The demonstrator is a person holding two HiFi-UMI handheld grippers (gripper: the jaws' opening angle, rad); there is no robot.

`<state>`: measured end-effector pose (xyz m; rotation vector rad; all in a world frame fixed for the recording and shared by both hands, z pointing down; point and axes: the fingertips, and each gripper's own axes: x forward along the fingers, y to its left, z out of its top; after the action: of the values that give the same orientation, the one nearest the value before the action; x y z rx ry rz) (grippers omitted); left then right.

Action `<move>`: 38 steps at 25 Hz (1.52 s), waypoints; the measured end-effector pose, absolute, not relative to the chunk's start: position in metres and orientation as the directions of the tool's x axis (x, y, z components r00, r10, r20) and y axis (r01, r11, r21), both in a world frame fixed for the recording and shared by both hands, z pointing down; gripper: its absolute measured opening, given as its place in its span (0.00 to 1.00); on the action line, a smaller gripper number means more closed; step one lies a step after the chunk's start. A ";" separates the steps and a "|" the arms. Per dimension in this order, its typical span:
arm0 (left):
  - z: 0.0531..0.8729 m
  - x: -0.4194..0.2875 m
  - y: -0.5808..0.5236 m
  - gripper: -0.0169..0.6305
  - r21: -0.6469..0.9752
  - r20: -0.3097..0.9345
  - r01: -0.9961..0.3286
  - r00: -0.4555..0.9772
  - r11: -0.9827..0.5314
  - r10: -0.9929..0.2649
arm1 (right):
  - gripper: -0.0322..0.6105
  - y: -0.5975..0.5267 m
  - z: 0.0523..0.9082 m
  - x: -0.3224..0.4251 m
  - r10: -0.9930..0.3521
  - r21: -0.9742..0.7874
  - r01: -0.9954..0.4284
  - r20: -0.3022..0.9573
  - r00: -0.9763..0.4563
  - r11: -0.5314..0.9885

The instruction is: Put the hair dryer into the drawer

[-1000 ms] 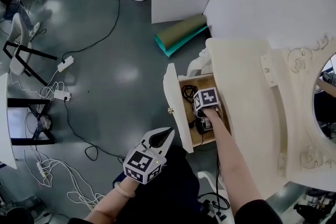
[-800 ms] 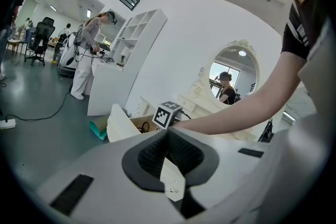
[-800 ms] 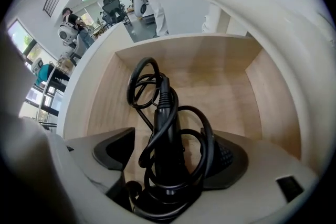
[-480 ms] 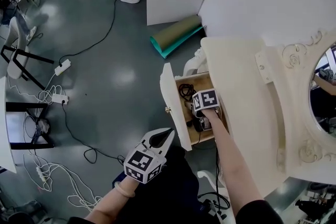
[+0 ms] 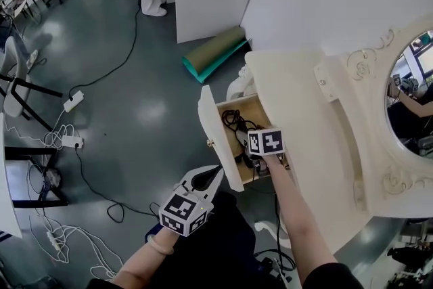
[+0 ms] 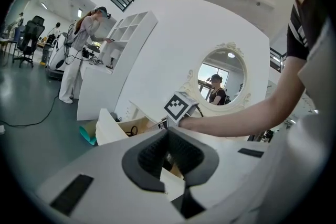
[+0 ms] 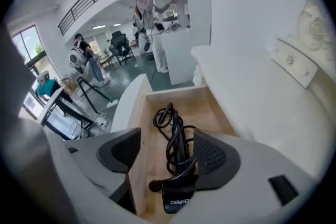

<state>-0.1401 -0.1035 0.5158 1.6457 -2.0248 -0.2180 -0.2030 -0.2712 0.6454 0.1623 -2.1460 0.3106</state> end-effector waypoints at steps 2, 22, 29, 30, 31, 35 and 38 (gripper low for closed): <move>0.513 -0.137 -0.105 0.05 0.433 0.280 -0.872 -0.113 0.230 -0.953 | 0.49 -0.271 0.622 -0.200 -0.041 -0.162 -0.258 0.772 -0.635 0.952; 0.469 -0.085 -0.151 0.05 0.374 0.177 -0.925 0.146 -0.071 -0.973 | 0.08 -0.252 0.424 -0.056 -0.514 -0.208 -0.547 0.192 -0.836 0.811; 0.453 -0.058 -0.170 0.05 0.350 0.150 -0.923 0.226 -0.162 -0.962 | 0.08 -0.235 0.379 -0.001 -0.654 -0.186 -0.647 0.030 -0.756 0.739; 0.449 -0.054 -0.172 0.05 0.351 0.144 -0.920 0.238 -0.175 -0.960 | 0.08 -0.232 0.373 0.005 -0.661 -0.185 -0.650 0.004 -0.750 0.737; 0.444 -0.051 -0.175 0.05 0.354 0.136 -0.916 0.249 -0.188 -0.959 | 0.08 -0.227 0.369 0.009 -0.665 -0.187 -0.651 -0.018 -0.746 0.736; 0.420 -0.042 -0.180 0.05 0.343 0.090 -0.911 0.273 -0.228 -0.958 | 0.08 -0.211 0.374 0.016 -0.687 -0.210 -0.666 -0.042 -0.725 0.716; 0.413 -0.037 -0.180 0.05 0.299 0.079 -0.923 0.276 -0.241 -0.958 | 0.08 -0.200 0.388 0.015 -0.697 -0.246 -0.674 -0.014 -0.716 0.697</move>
<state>-0.0372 -0.1797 0.4134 2.2635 -1.7253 -0.1727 0.0151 -0.1997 0.3879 1.2124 -2.9911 0.3648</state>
